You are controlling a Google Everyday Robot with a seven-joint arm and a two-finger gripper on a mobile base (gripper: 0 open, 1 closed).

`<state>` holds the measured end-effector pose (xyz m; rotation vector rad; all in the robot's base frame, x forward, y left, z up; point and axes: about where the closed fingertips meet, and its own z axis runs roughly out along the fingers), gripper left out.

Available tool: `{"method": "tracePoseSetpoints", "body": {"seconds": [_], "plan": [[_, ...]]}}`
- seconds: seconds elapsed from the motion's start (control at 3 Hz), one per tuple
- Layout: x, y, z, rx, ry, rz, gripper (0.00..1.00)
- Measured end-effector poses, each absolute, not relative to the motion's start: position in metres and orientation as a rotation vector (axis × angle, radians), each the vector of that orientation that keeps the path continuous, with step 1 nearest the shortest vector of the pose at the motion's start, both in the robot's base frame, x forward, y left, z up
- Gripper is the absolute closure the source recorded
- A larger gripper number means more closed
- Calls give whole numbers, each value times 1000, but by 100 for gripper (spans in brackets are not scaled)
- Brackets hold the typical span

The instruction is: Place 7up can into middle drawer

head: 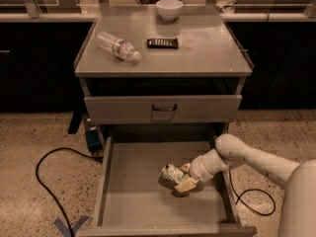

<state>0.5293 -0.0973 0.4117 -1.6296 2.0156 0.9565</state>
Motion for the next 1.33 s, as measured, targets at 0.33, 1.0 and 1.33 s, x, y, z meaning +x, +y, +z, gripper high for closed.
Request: {"method": "tracePoseSetpoints", "body": {"seconds": [0.33,1.0,1.33], "plan": [[540,-88,392,-1560,2045,928,100],[539,-73,368,-1537,2117,879,100],[532,-68,354,-1581,2147,883,100]]}}
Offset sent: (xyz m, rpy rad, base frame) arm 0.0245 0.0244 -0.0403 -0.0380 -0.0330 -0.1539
